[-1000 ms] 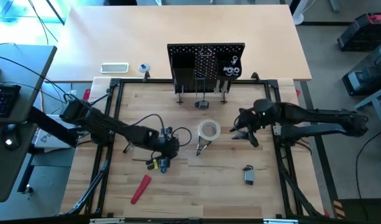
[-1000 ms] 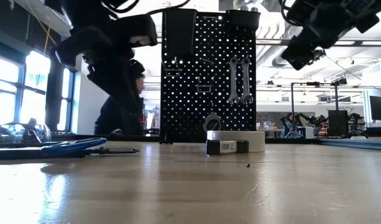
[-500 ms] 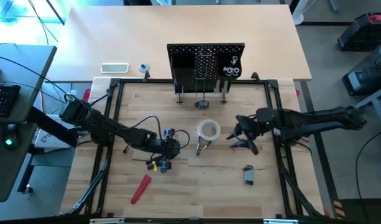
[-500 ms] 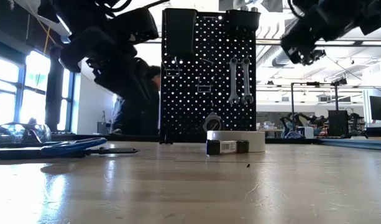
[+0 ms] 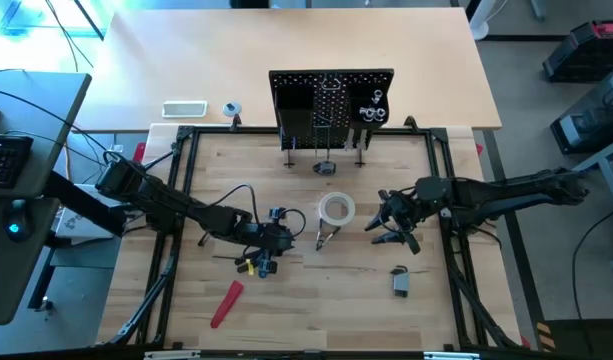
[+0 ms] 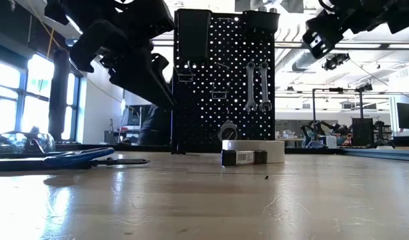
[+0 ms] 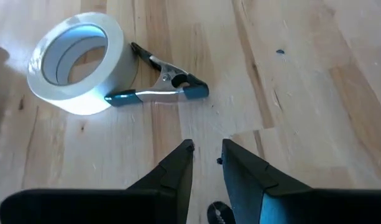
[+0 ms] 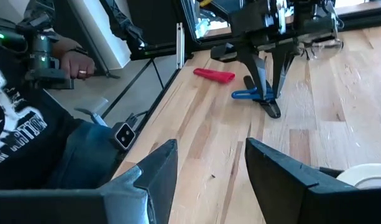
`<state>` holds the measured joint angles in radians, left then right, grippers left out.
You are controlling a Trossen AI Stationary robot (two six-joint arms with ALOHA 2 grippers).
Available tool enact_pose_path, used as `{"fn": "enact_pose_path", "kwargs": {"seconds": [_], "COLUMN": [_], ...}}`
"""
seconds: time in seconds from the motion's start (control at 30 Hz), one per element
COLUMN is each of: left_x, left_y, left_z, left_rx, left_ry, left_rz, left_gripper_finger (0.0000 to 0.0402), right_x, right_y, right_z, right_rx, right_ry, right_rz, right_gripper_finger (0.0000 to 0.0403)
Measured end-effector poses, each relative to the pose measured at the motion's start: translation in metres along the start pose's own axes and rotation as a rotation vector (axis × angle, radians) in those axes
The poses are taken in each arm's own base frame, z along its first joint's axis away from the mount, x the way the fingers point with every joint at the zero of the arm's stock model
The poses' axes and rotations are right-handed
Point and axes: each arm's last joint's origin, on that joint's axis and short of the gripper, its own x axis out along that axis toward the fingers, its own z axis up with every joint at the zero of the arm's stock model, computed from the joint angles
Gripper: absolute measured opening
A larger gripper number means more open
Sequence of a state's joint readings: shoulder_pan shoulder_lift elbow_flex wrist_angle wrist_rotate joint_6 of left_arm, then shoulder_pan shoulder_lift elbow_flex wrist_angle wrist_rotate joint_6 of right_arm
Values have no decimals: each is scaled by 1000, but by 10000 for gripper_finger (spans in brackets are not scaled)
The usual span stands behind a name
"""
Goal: Hang tools onto peg board
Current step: Hang the blue pick tool on the peg board
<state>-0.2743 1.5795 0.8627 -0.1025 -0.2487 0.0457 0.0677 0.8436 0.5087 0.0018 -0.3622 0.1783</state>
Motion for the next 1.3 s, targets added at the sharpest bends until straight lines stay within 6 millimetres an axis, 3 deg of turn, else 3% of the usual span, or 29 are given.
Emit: {"fn": "enact_pose_path", "kwargs": {"seconds": [0.37,0.9,1.3], "left_x": [1,0,-3], "left_y": [6,-1,-9], "left_z": [7,7,-17], "left_rx": [29,40,1], "left_ry": [-72,-69,175], "left_rz": [18,-7,-121], "left_gripper_finger": [78,78,78], "right_x": [0,0,0], "right_y": [0,0,0], "right_z": [0,0,0], "right_rx": [6,6,6], "right_ry": [4,4,4], "right_rz": [-2,-4,-3], "right_gripper_finger": [183,183,183]}}
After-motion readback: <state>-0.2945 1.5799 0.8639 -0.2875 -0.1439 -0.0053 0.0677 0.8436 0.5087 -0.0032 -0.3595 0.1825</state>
